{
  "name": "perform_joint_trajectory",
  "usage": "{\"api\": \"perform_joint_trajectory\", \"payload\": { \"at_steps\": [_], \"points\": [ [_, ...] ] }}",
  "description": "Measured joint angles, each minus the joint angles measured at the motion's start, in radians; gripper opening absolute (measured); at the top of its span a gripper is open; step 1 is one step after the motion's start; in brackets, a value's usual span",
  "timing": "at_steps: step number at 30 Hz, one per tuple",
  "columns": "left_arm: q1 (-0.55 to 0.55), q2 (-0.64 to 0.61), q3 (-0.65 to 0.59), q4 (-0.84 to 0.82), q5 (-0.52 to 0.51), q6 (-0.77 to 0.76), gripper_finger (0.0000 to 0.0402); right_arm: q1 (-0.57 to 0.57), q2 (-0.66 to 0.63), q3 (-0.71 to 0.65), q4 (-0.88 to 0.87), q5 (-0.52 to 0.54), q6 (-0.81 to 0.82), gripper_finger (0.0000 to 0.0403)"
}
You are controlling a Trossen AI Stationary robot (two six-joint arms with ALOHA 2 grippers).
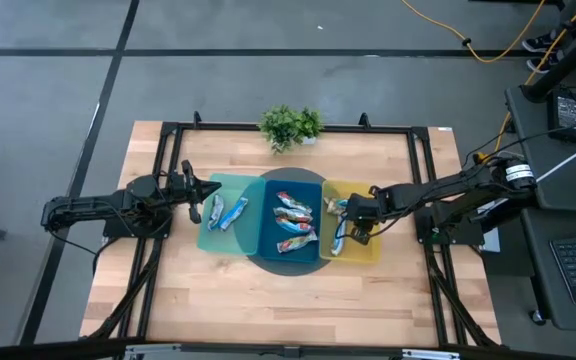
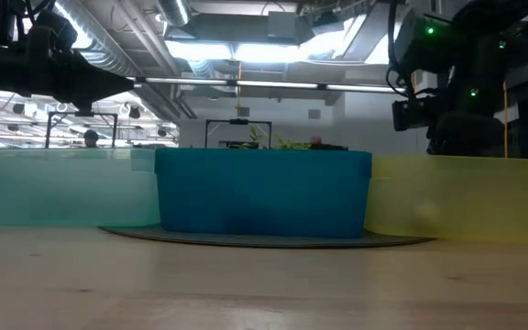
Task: Pick and place Granola Bars by type
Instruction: Put the yellow granola bar into the yellow bin, then return to home position
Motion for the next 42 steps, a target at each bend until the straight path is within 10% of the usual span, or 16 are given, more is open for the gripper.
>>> {"api": "perform_joint_trajectory", "payload": {
  "at_steps": [13, 25, 35, 42],
  "points": [
    [0.0, 0.0, 0.0, 0.0, 0.0, 0.0, 0.0009, 0.001, -0.033, 0.231, -0.09, -0.115, -0.286, 0.0164],
    [0.0, 0.0, 0.0, 0.0, 0.0, 0.0, 0.0007, -0.055, -0.209, 0.582, -0.006, -0.25, -0.673, 0.0019],
    [0.0, 0.0, 0.0, 0.0, 0.0, 0.0, 0.0009, -0.191, -0.503, 0.476, 0.05, -0.314, -0.704, 0.0006],
    [0.0, 0.0, 0.0, 0.0, 0.0, 0.0, 0.0008, -0.177, -0.77, 0.156, 0.35, -0.313, -0.599, 0.0004]
  ]
}}
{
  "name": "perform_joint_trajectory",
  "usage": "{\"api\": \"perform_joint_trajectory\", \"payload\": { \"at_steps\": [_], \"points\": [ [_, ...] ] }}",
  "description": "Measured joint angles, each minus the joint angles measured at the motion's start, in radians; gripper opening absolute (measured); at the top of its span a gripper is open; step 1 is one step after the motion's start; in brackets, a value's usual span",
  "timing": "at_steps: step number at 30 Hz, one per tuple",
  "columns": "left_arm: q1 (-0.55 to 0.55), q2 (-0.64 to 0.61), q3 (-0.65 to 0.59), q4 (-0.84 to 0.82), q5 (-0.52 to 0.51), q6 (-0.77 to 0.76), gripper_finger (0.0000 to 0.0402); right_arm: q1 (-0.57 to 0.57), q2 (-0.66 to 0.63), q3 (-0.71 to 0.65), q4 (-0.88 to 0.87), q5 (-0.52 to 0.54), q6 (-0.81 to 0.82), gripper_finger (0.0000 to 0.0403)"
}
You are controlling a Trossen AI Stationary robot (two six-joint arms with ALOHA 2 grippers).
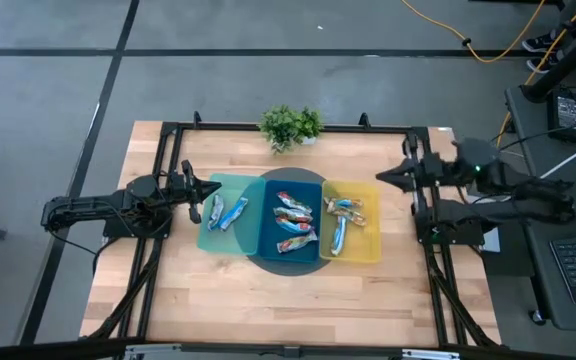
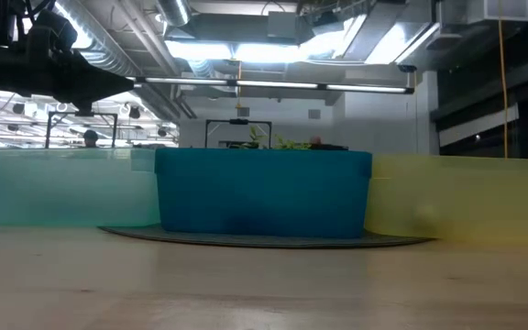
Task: Pick and place Granola Bars by type
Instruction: Return to home position
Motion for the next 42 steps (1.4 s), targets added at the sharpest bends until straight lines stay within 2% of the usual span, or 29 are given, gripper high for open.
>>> {"api": "perform_joint_trajectory", "payload": {
  "at_steps": [6, 14, 21, 26, 33, 36, 42],
  "points": [
    [0.0, 0.0, 0.0, 0.0, 0.0, 0.0, 0.0011, 0.018, -0.252, -0.279, 0.242, 0.0, 0.102, 0.0006],
    [0.0, 0.0, 0.0, 0.0, 0.0, 0.0, 0.0007, 0.031, -0.588, -0.444, 0.279, 0.032, 0.126, 0.0004],
    [0.0, 0.0, 0.0, 0.006, -0.002, 0.0, 0.0012, 0.034, -0.58, -0.541, 0.358, -0.028, 0.083, 0.0005],
    [0.0, 0.002, 0.0, 0.005, -0.003, 0.0, 0.0012, 0.034, -0.589, -0.659, 0.546, -0.047, 0.098, 0.0005],
    [0.0, 0.002, 0.0, 0.006, -0.003, 0.0, 0.0008, 0.034, -0.59, -0.794, 0.712, -0.067, 0.154, 0.0005],
    [0.0, 0.002, 0.0, 0.006, -0.003, 0.0, 0.0009, 0.034, -0.59, -0.813, 0.7, -0.104, 0.161, 0.0005],
    [0.0, 0.002, 0.0, 0.005, -0.003, 0.0, 0.0012, 0.034, -0.589, -0.812, 0.531, -0.101, 0.16, 0.0005]
  ]
}}
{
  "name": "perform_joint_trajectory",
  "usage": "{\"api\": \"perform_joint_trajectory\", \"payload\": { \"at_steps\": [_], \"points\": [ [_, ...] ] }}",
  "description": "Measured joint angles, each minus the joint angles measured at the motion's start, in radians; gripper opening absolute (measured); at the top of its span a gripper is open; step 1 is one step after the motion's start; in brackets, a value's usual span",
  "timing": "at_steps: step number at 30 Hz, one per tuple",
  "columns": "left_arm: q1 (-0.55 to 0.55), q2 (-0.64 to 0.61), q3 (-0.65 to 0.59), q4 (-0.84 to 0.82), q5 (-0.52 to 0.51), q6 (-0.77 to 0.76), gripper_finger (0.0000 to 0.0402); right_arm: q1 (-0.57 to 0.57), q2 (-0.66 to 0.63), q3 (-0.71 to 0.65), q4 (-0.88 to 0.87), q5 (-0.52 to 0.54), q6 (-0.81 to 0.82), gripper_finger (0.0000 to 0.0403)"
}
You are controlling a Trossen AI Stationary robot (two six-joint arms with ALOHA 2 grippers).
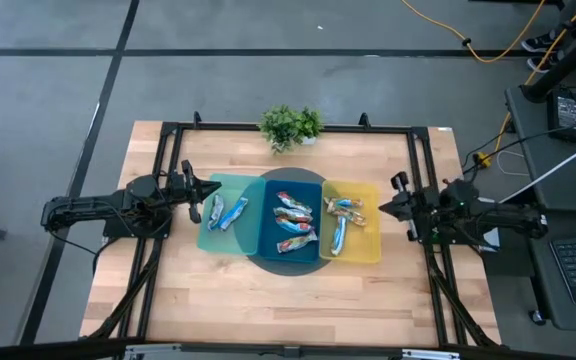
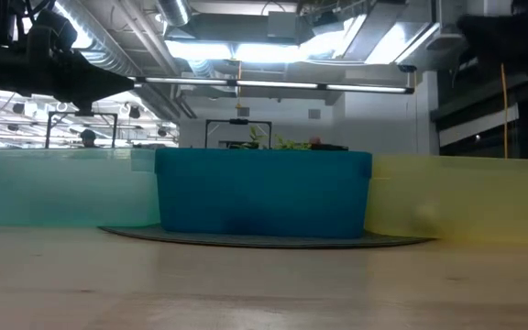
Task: Pick and place Granola Bars by type
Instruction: Return to home position
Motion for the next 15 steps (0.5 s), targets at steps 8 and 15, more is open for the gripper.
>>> {"api": "perform_joint_trajectory", "payload": {
  "at_steps": [8, 15],
  "points": [
    [0.0, 0.0, 0.0, 0.0, 0.0, 0.0, 0.0009, 0.0, 0.0, 0.0, -0.217, 0.126, -0.006, 0.0004],
    [0.0, 0.0, 0.0, 0.0, 0.0, 0.0, 0.0012, 0.0, 0.004, 0.0, -0.25, 0.154, -0.028, 0.0004]
  ]
}}
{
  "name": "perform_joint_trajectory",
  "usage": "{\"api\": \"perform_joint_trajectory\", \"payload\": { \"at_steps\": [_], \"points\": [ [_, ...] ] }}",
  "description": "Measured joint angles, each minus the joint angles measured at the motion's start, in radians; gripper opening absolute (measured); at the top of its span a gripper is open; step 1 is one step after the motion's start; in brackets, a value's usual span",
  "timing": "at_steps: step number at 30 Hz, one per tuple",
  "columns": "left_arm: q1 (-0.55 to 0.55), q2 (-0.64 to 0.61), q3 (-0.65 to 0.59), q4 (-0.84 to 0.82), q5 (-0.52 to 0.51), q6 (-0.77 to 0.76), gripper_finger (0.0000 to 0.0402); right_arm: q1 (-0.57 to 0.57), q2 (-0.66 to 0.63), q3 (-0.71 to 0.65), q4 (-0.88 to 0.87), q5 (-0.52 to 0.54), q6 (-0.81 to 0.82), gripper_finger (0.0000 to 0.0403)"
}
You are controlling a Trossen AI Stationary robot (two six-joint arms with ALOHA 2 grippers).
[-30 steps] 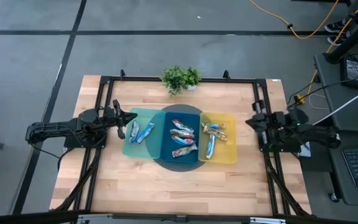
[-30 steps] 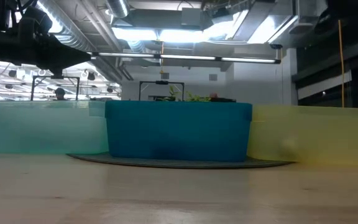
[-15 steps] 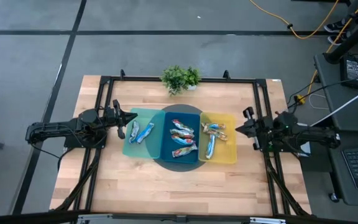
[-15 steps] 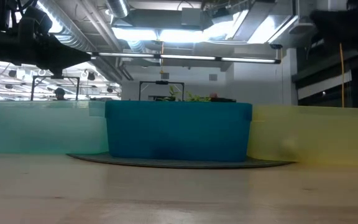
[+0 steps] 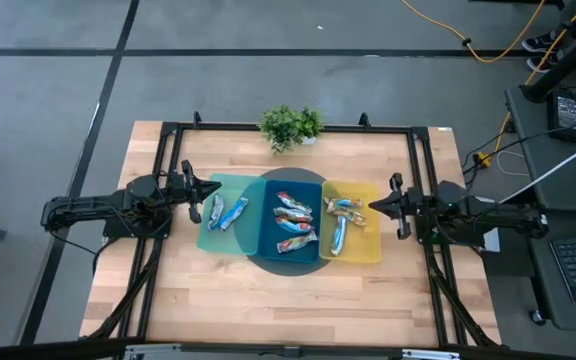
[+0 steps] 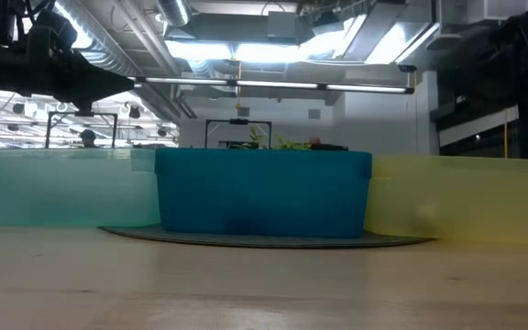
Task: Pick and place Granola Bars by type
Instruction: Return to home position
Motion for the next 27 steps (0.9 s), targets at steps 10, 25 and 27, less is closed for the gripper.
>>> {"api": "perform_joint_trajectory", "payload": {
  "at_steps": [10, 25, 27],
  "points": [
    [0.0, 0.0, 0.0, 0.0, 0.0, 0.0, 0.0012, 0.024, 0.056, 0.0, 0.001, -0.001, 0.025, 0.0004],
    [0.0, 0.0, 0.0, 0.0, 0.0, 0.0, 0.0013, 0.023, 0.062, 0.0, 0.005, -0.002, 0.028, 0.0004],
    [0.0, 0.0, 0.0, 0.0, 0.0, 0.0, 0.0012, 0.023, 0.062, 0.0, 0.005, -0.002, 0.028, 0.0004]
  ]
}}
